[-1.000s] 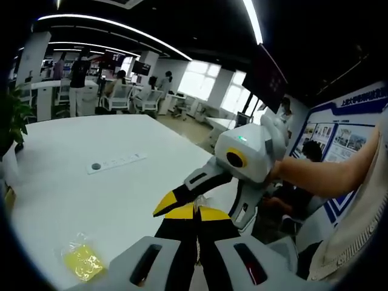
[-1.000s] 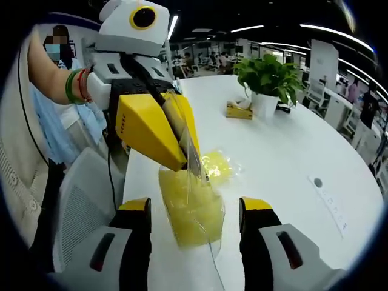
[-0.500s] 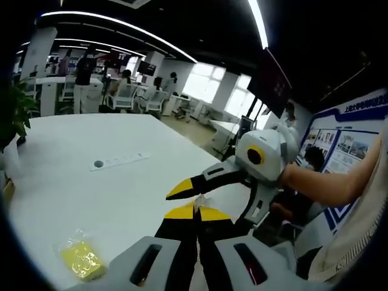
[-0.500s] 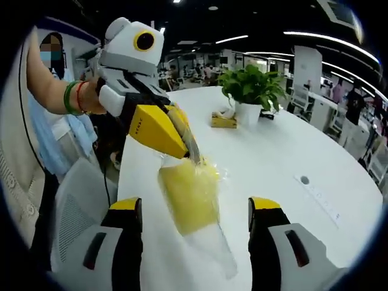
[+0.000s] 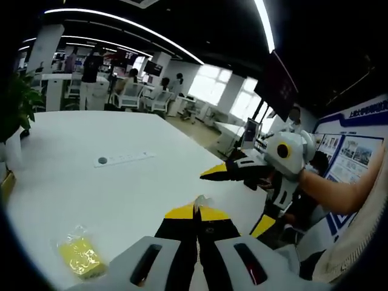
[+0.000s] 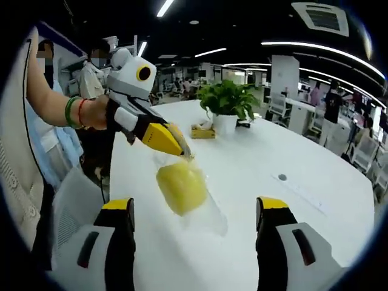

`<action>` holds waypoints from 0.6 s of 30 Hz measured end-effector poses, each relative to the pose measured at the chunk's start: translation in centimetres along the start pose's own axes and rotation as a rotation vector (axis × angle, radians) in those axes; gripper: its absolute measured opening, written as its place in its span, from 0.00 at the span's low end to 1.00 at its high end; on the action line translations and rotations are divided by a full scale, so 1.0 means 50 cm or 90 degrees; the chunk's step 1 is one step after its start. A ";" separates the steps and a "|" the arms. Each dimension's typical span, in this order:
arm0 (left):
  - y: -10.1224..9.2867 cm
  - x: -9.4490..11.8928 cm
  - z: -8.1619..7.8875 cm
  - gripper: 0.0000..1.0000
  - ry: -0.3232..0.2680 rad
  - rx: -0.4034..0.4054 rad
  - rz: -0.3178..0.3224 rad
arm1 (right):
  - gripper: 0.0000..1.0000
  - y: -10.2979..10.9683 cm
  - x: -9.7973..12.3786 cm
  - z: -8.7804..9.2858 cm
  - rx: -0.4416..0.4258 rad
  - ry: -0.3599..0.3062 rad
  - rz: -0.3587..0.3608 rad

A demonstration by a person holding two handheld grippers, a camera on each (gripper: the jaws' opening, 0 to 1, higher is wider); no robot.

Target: Compare the silicone blocks by pressing each to a similar depth, holding the contact briefly, and releasing to observe deformation and rebound differences across the visible hardness samples.

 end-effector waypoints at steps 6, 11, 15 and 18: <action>0.017 -0.008 0.011 0.00 -0.005 0.010 -0.010 | 0.82 -0.011 0.044 0.014 -0.026 -0.015 0.038; 0.032 -0.019 0.024 0.00 -0.008 0.028 -0.019 | 0.86 -0.020 0.074 0.035 -0.048 -0.019 0.070; 0.041 -0.030 0.032 0.00 -0.012 0.040 -0.018 | 0.88 -0.027 0.098 0.050 -0.065 -0.016 0.091; 0.048 -0.039 0.035 0.00 -0.020 0.052 -0.014 | 0.89 -0.034 0.114 0.058 -0.084 -0.016 0.104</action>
Point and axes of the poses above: the point that each gripper's makers call its tool centre point, and the gripper's own axes: x roughly backward along the fingers, y roughly to its left, z roughly out of its underside, the point moved 1 cm from there along x, roughly backward along the fingers, and after that the axes turned 15 degrees about z, right-handed, at the moved point
